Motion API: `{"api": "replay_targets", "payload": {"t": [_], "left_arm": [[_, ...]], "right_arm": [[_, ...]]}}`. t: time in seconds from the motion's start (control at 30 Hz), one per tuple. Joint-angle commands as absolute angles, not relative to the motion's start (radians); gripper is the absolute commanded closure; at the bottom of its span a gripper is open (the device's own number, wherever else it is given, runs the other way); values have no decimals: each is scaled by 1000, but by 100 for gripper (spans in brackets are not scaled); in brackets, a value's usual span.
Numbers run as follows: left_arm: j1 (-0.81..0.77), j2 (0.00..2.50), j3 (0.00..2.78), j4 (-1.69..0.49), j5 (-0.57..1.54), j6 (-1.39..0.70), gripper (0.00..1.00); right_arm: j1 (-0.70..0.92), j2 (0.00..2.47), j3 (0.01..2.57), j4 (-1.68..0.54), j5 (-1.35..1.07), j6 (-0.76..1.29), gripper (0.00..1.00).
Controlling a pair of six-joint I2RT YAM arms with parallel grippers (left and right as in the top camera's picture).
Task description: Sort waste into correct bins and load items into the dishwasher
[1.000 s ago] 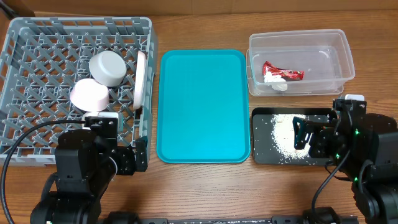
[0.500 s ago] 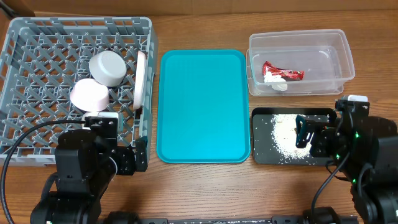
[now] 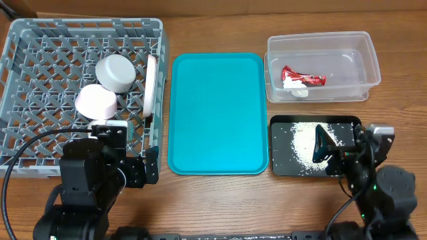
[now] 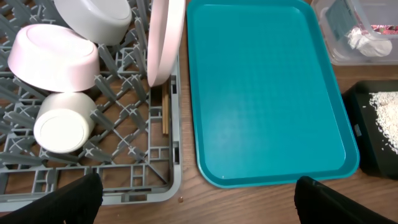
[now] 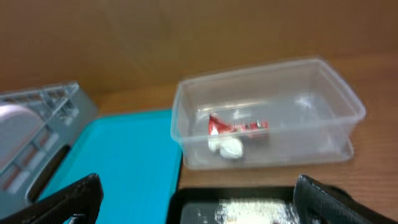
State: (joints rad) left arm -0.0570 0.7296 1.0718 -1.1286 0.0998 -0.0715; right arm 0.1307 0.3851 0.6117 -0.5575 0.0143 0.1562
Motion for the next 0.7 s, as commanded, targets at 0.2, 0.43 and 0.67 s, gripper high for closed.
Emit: {"api": "replay_targets", "payload": {"t": [0.2,0.43,0.67], "left_arm": [[-55,731,1067,-1126,94,-56,0],[-55,731,1067,-1126,94,-56,0],[-55,731,1067,-1126,94,-56,0]], "right_arm": [[128,200,347,-223,25,156,0],[128,97,222,-74,25,156,0],[128,20,158,-20,25,156,0]]}}
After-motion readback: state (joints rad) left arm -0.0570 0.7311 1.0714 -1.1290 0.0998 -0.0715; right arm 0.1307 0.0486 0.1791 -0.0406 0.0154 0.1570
